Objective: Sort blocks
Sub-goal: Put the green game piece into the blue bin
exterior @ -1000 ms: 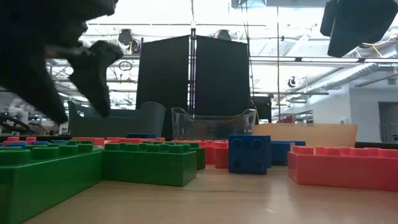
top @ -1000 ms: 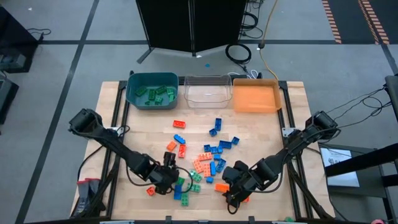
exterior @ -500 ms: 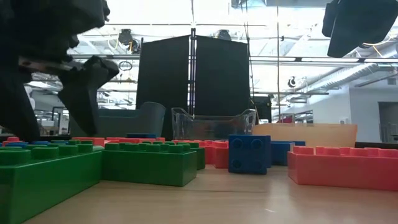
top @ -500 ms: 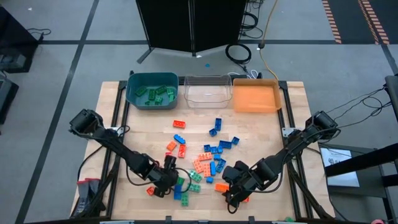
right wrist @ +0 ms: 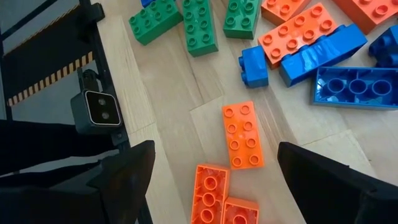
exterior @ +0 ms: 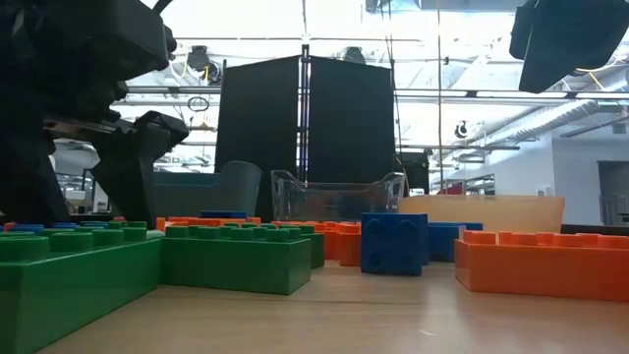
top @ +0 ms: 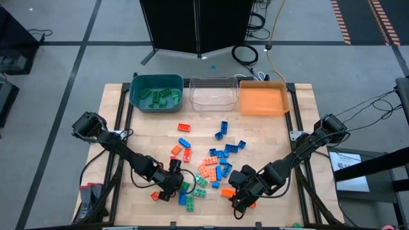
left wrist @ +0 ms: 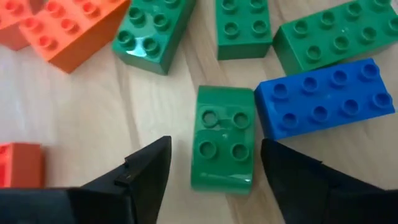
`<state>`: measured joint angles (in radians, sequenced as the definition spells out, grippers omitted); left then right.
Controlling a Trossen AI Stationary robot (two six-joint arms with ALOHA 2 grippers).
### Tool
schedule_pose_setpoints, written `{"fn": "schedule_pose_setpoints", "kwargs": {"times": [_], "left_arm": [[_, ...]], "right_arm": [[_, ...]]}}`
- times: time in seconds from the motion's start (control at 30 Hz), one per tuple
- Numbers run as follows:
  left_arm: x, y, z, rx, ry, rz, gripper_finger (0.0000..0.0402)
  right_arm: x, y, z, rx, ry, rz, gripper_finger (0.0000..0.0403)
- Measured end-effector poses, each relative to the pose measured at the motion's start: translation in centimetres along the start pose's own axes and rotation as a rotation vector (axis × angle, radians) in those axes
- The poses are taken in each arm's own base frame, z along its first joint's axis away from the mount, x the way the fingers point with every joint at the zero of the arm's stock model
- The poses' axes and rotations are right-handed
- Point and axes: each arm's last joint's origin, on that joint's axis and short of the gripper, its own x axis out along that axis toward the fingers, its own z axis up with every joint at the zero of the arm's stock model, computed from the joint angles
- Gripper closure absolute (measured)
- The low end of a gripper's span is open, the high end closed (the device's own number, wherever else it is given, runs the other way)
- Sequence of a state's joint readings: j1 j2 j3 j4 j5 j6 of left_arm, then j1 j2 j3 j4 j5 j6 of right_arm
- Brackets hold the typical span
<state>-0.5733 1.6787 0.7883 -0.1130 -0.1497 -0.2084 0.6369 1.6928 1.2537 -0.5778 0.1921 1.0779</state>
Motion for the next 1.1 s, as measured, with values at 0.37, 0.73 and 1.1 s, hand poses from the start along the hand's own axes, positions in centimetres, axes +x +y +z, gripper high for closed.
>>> {"fn": "schedule_pose_setpoints", "kwargs": {"times": [0.37, 0.73, 1.1], "left_arm": [[2.2, 0.3, -0.6, -0.013, 0.052, -0.066, 0.0230], [-0.3, 1.4, -0.5, -0.128, 0.091, 0.031, 0.0257], [-7.4, 4.7, 2.4, -0.242, -0.014, 0.405, 0.0257]], "right_arm": [[0.0, 0.0, 0.0, 0.008, 0.000, 0.000, 0.0067], [0.0, -0.1, 0.1, 0.008, -0.037, -0.021, 0.0067], [0.0, -0.1, 0.2, 0.007, -0.069, -0.039, 0.0067]]}}
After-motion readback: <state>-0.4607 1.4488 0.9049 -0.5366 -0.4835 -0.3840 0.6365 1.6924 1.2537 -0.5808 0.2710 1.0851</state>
